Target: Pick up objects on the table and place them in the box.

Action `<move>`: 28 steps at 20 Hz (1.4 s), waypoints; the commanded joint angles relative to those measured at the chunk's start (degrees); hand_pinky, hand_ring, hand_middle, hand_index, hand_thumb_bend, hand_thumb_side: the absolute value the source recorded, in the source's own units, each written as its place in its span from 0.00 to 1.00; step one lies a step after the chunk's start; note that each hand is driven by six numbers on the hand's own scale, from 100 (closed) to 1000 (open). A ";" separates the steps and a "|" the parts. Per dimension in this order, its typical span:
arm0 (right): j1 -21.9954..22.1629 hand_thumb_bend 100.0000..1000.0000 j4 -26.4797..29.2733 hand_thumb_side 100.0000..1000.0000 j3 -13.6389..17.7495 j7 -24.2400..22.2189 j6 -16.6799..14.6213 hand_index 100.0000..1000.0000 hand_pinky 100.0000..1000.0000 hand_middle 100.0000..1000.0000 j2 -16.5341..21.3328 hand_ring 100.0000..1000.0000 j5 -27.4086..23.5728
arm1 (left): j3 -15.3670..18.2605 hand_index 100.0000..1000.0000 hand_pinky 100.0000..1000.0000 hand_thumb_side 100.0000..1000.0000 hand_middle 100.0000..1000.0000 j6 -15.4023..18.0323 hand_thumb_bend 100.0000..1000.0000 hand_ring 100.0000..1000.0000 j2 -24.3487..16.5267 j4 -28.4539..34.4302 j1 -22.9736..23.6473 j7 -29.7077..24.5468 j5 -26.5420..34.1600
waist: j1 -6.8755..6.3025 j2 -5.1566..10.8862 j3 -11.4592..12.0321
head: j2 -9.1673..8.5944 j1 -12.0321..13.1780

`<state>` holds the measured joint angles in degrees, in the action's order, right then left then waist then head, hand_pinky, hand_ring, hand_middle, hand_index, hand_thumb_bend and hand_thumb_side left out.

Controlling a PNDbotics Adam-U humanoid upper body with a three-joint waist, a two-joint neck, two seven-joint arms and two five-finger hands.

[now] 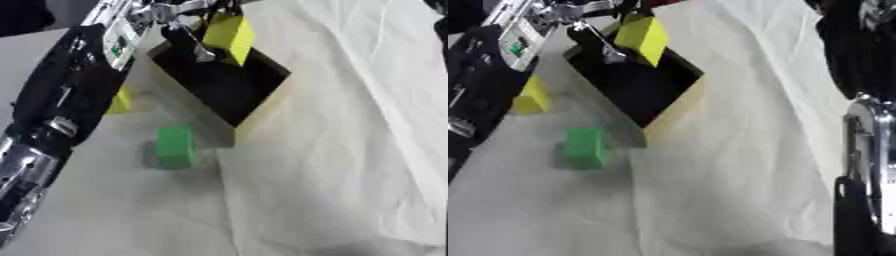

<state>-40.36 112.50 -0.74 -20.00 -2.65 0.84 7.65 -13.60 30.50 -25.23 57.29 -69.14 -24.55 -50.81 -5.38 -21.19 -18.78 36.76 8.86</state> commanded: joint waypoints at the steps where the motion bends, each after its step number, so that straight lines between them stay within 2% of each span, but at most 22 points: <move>1: -1.01 0.00 1.20 1.00 0.00 0.04 0.08 0.70 0.77 0.55 0.52 0.75 -0.45 | -0.16 0.48 0.47 0.10 0.33 1.63 0.00 0.49 -0.48 -0.87 -0.60 0.22 -1.70 | 0.38 1.13 -0.06 | 0.25 0.12; 4: -0.95 0.00 1.15 1.00 0.12 0.15 0.13 0.70 0.77 0.55 0.65 0.75 -0.48 | -0.26 0.49 0.47 0.10 0.34 2.60 0.00 0.49 -0.42 -2.03 -0.10 0.33 -2.87 | 0.37 1.08 0.00 | 0.48 0.39; 9: -0.93 0.00 1.16 1.00 0.21 0.22 0.15 0.70 0.77 0.55 0.70 0.75 -0.53 | -0.29 0.61 0.56 0.06 0.44 4.51 0.00 0.56 -0.46 -3.65 0.57 0.71 -4.54 | 0.41 1.02 0.02 | 0.61 0.90; 13: -0.93 0.00 1.14 1.00 0.25 0.24 0.18 0.70 0.77 0.55 0.73 0.75 -0.53 | -0.04 0.61 0.56 0.06 0.44 5.57 0.00 0.56 -0.50 -4.44 0.78 1.05 -6.05 | 0.43 1.00 0.03 | 0.75 0.92; 14: -0.92 0.00 1.13 1.00 0.25 0.24 0.18 0.70 0.77 0.55 0.73 0.75 -0.52 | 0.01 0.81 0.64 0.27 0.64 5.69 0.18 0.70 -0.50 -4.55 0.79 1.17 -6.27 | 0.43 1.00 0.03 | 0.76 0.91; 15: -0.81 0.00 1.12 1.00 0.28 0.25 0.20 0.70 0.77 0.55 0.75 0.75 -0.52 | -0.15 0.84 0.66 0.34 0.68 5.48 0.24 0.72 -0.94 -4.41 0.77 1.04 -6.70 | 0.40 1.07 0.09 | 0.86 0.84; 16: -0.73 0.00 1.14 1.00 0.28 0.25 0.21 0.70 0.77 0.55 0.74 0.75 -0.54 | -0.29 0.84 0.66 0.34 0.68 5.13 0.24 0.72 -1.36 -3.99 0.79 0.98 -7.34 | 0.39 1.12 0.09 | 0.90 0.84; 17: -0.66 0.00 1.16 1.00 0.29 0.24 0.23 0.70 0.77 0.55 0.73 0.75 -0.55 | -0.33 0.87 0.67 0.41 0.72 4.83 0.30 0.74 -1.57 -3.57 0.83 1.09 -8.08 | 0.38 1.16 0.09 | 0.93 0.85; 18: -0.57 0.00 1.19 1.00 0.30 0.23 0.25 0.70 0.77 0.55 0.71 0.75 -0.57 | -0.28 0.87 0.67 0.41 0.72 4.51 0.30 0.74 -1.70 -3.13 0.86 1.39 -8.85 | 0.37 1.21 0.10 | 0.96 0.85; 19: -0.47 0.00 1.21 1.00 0.31 0.23 0.28 0.70 0.77 0.55 0.70 0.75 -0.59 | -0.19 0.88 0.68 0.44 0.74 4.24 0.34 0.75 -1.77 -2.73 0.87 1.83 -9.66 | 0.36 1.27 0.13 | 0.98 0.83; 24: 0.08 0.00 1.34 1.00 0.37 0.24 0.45 0.70 0.77 0.55 0.67 0.75 -0.67 | 0.50 0.88 0.69 0.44 0.74 3.60 0.33 0.75 -1.69 -1.90 0.93 4.15 -13.57 | 0.38 1.74 0.44 | 1.28 0.72; 26: 0.28 0.00 1.40 1.00 0.35 0.23 0.49 0.70 0.77 0.55 0.61 0.75 -0.67 | 0.84 0.88 0.68 0.43 0.73 3.70 0.30 0.75 -1.62 -2.04 0.97 4.77 -14.25 | 0.41 1.96 0.58 | 1.38 0.69; 27: 0.37 0.00 1.43 1.00 0.35 0.23 0.51 0.70 0.77 0.55 0.57 0.75 -0.66 | 0.95 0.87 0.67 0.38 0.72 3.77 0.24 0.73 -1.62 -2.12 1.02 4.98 -14.28 | 0.43 2.07 0.64 | 1.42 0.67; 28: 0.49 0.00 1.46 1.00 0.37 0.25 0.53 0.70 0.77 0.55 0.52 0.75 -0.64 | 1.03 0.86 0.67 0.38 0.72 3.89 0.23 0.73 -1.64 -2.20 1.10 5.09 -13.98 | 0.49 2.23 0.73 | 1.50 0.64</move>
<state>-39.26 112.68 -0.67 -19.85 -2.21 0.87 7.42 -13.45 34.33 -25.37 54.49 -67.04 -19.99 -64.54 -5.26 -20.57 -18.10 37.81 9.57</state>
